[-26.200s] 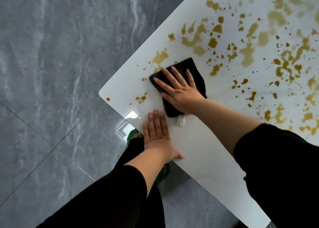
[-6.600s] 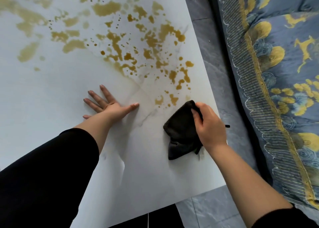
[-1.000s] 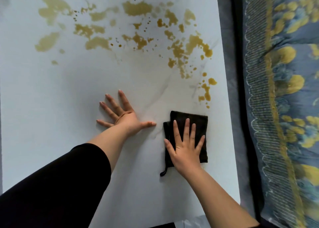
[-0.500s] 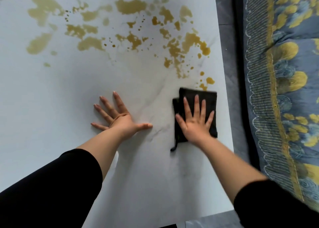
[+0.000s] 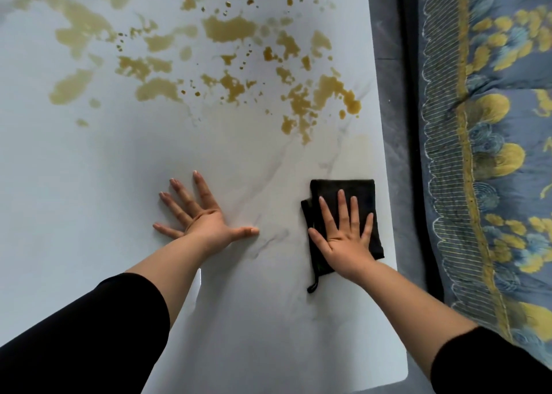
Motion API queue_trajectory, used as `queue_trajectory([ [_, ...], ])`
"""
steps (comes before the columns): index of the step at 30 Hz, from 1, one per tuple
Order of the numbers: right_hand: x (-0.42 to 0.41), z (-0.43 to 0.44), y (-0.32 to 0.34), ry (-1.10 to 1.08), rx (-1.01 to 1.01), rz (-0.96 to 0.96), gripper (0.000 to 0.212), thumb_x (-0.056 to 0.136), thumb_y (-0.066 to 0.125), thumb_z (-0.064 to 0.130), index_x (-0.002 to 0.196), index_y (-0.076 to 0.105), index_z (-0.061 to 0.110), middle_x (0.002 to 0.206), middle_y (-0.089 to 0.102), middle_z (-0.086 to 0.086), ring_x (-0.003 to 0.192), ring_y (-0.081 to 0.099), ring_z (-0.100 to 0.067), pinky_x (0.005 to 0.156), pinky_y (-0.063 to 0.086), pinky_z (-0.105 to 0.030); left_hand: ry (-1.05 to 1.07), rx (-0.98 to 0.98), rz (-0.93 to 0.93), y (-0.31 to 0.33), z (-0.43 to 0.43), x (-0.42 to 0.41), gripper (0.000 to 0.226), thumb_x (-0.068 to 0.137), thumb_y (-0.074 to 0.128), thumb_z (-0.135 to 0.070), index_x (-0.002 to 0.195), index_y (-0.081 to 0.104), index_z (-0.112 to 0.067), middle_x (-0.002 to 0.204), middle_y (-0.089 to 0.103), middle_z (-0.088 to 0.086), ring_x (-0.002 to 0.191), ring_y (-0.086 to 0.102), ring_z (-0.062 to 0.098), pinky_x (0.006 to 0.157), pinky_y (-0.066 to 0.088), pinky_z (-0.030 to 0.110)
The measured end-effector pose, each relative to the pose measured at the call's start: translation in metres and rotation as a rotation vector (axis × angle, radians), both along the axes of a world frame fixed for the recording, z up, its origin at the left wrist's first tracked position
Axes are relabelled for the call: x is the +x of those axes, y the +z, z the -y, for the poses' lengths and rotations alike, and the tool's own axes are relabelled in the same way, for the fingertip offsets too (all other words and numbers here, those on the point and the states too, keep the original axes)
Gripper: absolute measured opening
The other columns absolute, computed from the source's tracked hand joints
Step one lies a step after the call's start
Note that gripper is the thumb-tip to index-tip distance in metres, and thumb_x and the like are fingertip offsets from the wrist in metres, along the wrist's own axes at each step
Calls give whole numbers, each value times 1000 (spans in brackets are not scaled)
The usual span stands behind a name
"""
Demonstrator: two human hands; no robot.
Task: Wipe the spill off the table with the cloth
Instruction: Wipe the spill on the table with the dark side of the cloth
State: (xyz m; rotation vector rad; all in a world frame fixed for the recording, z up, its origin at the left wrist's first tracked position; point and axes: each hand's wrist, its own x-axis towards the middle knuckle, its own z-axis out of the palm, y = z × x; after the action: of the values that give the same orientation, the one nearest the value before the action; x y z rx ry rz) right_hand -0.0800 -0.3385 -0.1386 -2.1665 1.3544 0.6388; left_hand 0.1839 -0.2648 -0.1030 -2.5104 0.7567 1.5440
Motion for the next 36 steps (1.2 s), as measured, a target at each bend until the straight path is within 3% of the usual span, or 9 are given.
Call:
queue_trajectory([
  [6,53,92,-14,-40,-117,38,63,85,9,76,124,-37,60,146,-45,14,133,-43,-12,100,-32,-50,11,-1,6,-1,2,-1,160,38,74,-84,109,-63,-39,127,-64,7,126,-52,37,99,-16,74],
  [10,89,128,-16,-47,-139,39,70,82,4,78,139,-28,50,152,-38,7,138,-36,-17,104,-25,-56,2,-6,17,-4,0,-1,161,36,72,-86,113,-61,-38,133,-61,9,127,-52,37,99,-16,74],
  [21,39,-36,7,158,-35,80,84,81,19,81,140,-30,47,148,-44,7,135,-41,-17,102,-34,-51,-8,-27,40,-4,-2,-2,163,34,73,-86,121,-57,-38,132,-61,7,127,-51,36,98,-15,75],
  [23,38,-51,15,161,-111,39,86,85,30,75,147,-18,42,156,-31,1,142,-30,-20,109,-24,-54,-14,-29,40,-3,-3,-3,163,33,72,-86,120,-57,-38,131,-62,7,127,-51,36,98,-15,75],
  [25,45,-57,27,129,-256,23,87,80,56,64,152,25,27,160,15,-11,146,18,-29,114,14,-57,-16,-27,41,-3,-3,-3,163,34,72,-86,120,-57,-38,134,-60,8,128,-50,37,98,-14,76],
  [27,54,-61,36,80,-363,54,70,64,81,45,124,63,15,129,57,-15,111,60,-32,85,50,-49,-16,-31,42,-2,-4,-3,163,34,72,-86,121,-56,-37,136,-59,9,128,-50,37,98,-14,76],
  [30,64,-58,42,50,-374,26,41,65,78,19,103,64,9,104,61,-12,85,60,-30,59,45,-35,-23,-27,40,-1,-4,-3,163,35,72,-86,123,-56,-36,137,-58,9,129,-49,37,99,-13,76],
  [33,68,-30,45,-97,-218,89,22,85,52,7,107,57,9,106,55,-10,94,54,-32,62,37,-34,-30,-25,38,1,-4,-4,163,38,72,-85,128,-52,-34,138,-57,11,130,-48,38,99,-12,76],
  [36,58,-1,66,-373,8,310,14,84,55,10,96,60,12,94,62,-5,86,57,-26,67,39,-30,-37,-31,28,1,-5,-4,162,40,73,-85,130,-51,-32,138,-57,11,129,-48,38,99,-12,76],
])
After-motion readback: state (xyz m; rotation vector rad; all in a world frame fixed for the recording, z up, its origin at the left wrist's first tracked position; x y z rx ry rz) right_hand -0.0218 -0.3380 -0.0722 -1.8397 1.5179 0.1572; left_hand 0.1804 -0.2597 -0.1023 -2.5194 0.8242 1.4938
